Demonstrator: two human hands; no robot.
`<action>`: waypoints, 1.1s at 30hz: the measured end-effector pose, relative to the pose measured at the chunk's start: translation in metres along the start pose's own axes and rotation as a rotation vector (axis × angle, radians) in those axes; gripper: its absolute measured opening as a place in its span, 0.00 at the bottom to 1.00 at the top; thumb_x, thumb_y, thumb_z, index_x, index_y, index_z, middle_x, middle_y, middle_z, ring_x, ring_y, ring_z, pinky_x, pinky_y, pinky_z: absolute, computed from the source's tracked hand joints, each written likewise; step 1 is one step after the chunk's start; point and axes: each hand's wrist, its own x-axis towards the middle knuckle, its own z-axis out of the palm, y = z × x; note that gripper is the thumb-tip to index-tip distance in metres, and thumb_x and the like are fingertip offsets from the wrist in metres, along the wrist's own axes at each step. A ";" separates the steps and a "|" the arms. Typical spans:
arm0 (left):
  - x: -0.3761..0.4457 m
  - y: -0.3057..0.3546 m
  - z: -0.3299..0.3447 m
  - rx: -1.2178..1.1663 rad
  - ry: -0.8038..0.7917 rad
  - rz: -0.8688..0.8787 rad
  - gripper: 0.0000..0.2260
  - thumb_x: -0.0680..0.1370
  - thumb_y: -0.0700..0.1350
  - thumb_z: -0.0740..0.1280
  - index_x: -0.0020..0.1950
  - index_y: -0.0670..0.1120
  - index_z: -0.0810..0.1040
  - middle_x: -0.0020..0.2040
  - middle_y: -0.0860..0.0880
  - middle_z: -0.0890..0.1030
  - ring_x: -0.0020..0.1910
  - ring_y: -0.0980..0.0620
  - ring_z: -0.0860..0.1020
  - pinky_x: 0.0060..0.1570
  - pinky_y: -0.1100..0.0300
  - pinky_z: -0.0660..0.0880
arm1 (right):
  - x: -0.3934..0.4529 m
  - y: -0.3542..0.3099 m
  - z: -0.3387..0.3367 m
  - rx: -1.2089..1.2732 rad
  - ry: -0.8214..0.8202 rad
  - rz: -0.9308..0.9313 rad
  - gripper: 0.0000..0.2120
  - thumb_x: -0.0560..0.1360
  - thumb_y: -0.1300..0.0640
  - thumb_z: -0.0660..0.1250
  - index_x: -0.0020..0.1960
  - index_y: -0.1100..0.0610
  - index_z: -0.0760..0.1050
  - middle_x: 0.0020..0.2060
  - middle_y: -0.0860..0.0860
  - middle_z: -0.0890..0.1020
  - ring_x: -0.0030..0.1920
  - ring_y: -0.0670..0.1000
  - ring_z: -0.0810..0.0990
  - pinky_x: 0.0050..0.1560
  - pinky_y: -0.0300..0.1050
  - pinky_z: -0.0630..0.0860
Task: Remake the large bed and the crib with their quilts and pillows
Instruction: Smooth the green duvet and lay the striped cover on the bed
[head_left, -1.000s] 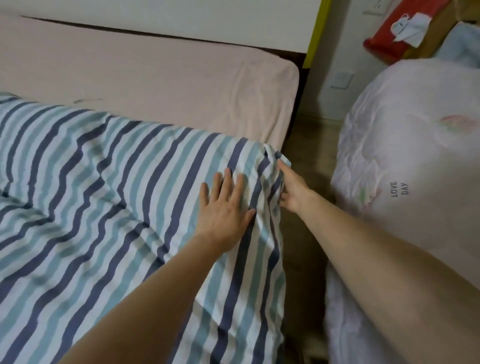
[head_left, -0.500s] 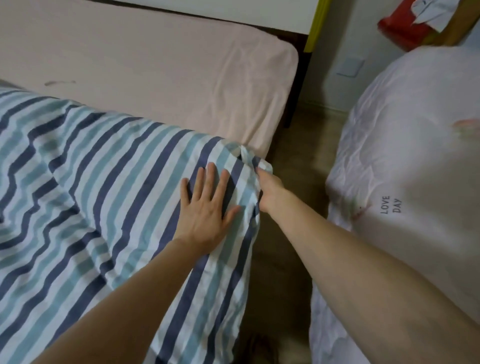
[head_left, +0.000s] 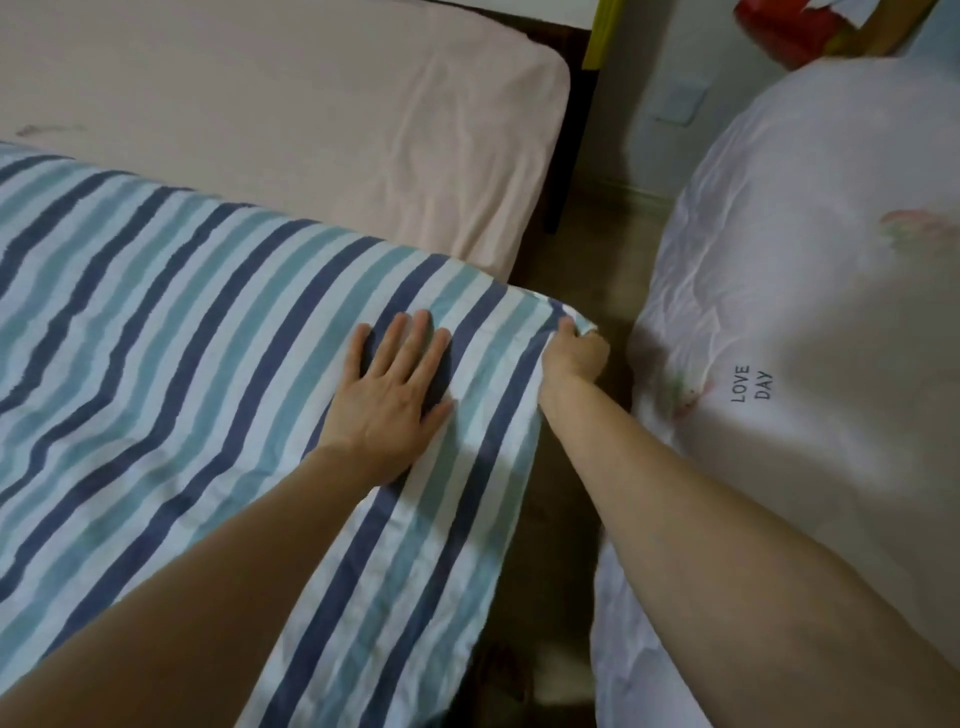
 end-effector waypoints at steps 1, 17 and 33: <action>-0.004 -0.001 0.000 0.006 -0.022 0.006 0.30 0.78 0.64 0.35 0.76 0.52 0.31 0.76 0.48 0.31 0.75 0.49 0.32 0.74 0.44 0.34 | -0.001 0.000 0.001 -0.004 0.024 -0.008 0.16 0.81 0.53 0.59 0.64 0.60 0.73 0.59 0.56 0.79 0.59 0.56 0.78 0.57 0.44 0.73; -0.205 -0.285 -0.013 -0.363 0.104 -0.876 0.27 0.82 0.56 0.52 0.77 0.46 0.55 0.78 0.43 0.54 0.77 0.44 0.51 0.74 0.43 0.49 | -0.269 0.034 0.200 -0.833 -0.723 -0.898 0.08 0.79 0.59 0.58 0.58 0.58 0.69 0.55 0.52 0.74 0.47 0.51 0.73 0.44 0.43 0.69; -0.330 -0.493 0.076 -1.790 0.956 -1.683 0.20 0.81 0.53 0.59 0.65 0.39 0.73 0.60 0.45 0.77 0.57 0.44 0.77 0.57 0.55 0.73 | -0.478 0.156 0.461 -0.951 -1.159 -1.324 0.19 0.79 0.51 0.60 0.67 0.56 0.66 0.66 0.51 0.71 0.65 0.53 0.69 0.66 0.52 0.68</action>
